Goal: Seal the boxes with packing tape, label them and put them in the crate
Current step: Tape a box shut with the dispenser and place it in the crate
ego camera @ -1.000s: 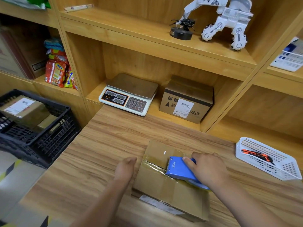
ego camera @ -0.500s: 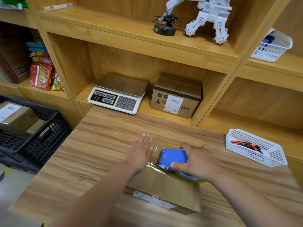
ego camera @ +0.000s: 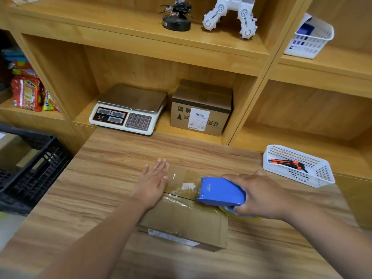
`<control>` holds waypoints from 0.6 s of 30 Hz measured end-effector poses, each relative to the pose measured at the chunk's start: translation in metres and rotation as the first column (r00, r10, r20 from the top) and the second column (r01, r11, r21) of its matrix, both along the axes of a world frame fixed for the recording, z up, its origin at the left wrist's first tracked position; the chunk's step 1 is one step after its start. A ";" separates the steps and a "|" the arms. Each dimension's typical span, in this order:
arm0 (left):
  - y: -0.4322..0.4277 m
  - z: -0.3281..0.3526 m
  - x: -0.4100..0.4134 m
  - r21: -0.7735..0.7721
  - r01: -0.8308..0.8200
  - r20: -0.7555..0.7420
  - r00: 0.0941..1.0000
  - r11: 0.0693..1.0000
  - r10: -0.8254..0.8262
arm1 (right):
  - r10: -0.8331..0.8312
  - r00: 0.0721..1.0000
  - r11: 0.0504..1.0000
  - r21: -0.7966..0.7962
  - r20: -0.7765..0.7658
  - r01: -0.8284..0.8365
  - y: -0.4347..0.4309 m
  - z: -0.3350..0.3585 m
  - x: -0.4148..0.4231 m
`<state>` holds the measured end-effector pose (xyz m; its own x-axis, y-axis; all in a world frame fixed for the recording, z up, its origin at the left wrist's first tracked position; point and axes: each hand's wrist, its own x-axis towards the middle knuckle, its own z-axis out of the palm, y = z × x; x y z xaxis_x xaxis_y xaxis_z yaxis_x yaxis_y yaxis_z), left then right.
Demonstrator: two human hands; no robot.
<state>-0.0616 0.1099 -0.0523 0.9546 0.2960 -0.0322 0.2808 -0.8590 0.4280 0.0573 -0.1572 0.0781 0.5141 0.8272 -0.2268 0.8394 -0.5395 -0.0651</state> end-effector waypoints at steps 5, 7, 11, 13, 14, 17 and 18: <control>-0.004 0.002 -0.002 -0.027 0.003 0.028 1.000 1.000 -0.002 | -0.058 0.997 0.998 -0.006 -0.042 0.058 -0.057 -0.001 0.008; -0.005 0.003 -0.003 -0.010 -0.012 0.056 0.998 1.000 0.012 | -0.087 0.996 0.996 -0.030 -0.026 0.086 -0.077 -0.004 0.013; -0.009 0.005 -0.003 -0.023 -0.039 0.106 0.994 0.999 0.041 | -0.110 0.994 0.994 -0.016 -0.018 0.109 -0.098 -0.010 0.012; -0.013 0.007 -0.003 -0.049 -0.051 0.110 0.992 0.997 0.056 | -0.117 0.993 0.993 0.003 -0.022 0.117 -0.102 -0.012 0.010; -0.014 0.008 -0.002 -0.060 -0.057 0.109 0.992 0.997 0.063 | -0.113 0.993 0.994 0.007 -0.018 0.113 -0.102 -0.013 0.010; -0.016 0.009 -0.001 -0.079 -0.069 0.106 0.991 0.994 0.077 | -0.090 0.996 0.996 0.009 0.011 0.090 -0.103 -0.018 0.011; -0.016 0.009 -0.001 -0.083 -0.070 0.107 0.991 0.994 0.078 | -0.085 0.996 0.996 0.004 0.021 0.085 -0.103 -0.020 0.011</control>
<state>-0.0622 0.0936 -0.0435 0.9292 0.3667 0.0456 0.2898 -0.7999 0.5256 0.0685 -0.2604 0.0579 0.5875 0.7809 -0.2121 0.7916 -0.6090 -0.0495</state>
